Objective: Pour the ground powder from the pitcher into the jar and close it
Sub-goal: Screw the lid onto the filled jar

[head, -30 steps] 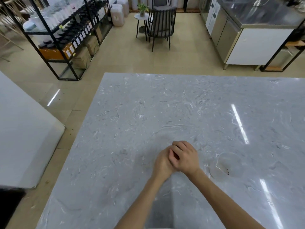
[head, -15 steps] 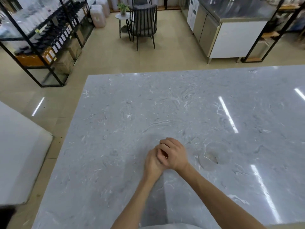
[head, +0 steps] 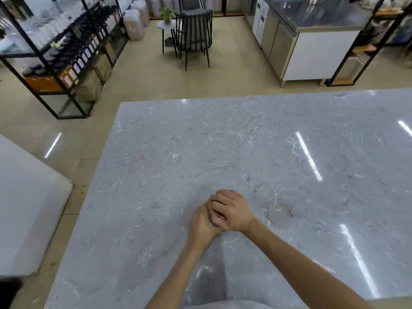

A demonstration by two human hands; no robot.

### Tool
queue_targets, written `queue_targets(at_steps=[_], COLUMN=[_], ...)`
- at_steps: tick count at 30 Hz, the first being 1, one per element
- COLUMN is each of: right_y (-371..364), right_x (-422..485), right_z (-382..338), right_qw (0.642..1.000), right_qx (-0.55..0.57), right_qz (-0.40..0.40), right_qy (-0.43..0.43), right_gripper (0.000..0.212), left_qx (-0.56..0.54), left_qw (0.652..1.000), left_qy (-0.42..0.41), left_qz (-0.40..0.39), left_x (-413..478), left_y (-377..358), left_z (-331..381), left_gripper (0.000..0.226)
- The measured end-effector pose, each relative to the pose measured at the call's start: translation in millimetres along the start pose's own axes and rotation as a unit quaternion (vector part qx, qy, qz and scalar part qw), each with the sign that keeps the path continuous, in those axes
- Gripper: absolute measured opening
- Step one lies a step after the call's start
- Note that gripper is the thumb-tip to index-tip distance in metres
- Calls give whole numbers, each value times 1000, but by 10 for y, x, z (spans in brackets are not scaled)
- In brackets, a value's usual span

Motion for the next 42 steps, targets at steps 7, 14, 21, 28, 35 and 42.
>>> queue_targets(at_steps=[7,14,21,28,35,42], right_y=[-44,74,4,275,538,518], right_x=[27,-285,-55,-106,-1588,-1400], right_z=[12,58,52,303,1231,1724], right_qw=[980,919,902,917,826,891], right_qx=[5,39,284,298,25,37], right_qz=[16,-77,-285,-186,-312,-216], right_qy=[-200,-384,-160,-187,-468,-398], right_gripper=[8,61,99,92,108,95], left_qx=[102,118,19,71,130,104], left_qw=[984,979,997,995,988,992], left_qy=[46,143,68,-23,-30,33], left_qz=[141,86,-6,-65,-82,-59], left_x=[-239,-260,-287,-112,87,795], left_y=[24,-83,8,-33,-177,-230], left_z=[133,130,186,403,455,551], left_gripper=[38,46,120,111,87,91])
Point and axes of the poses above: each hand's wrist, its own x-axis towards the middle knuckle, its own y-axis out of the back of the hand, z = x × y, the point moved 8 cm from there along x, towards the middle knuckle, and after that the axes turned 13 degrees about -z, right-handed, at the moved point
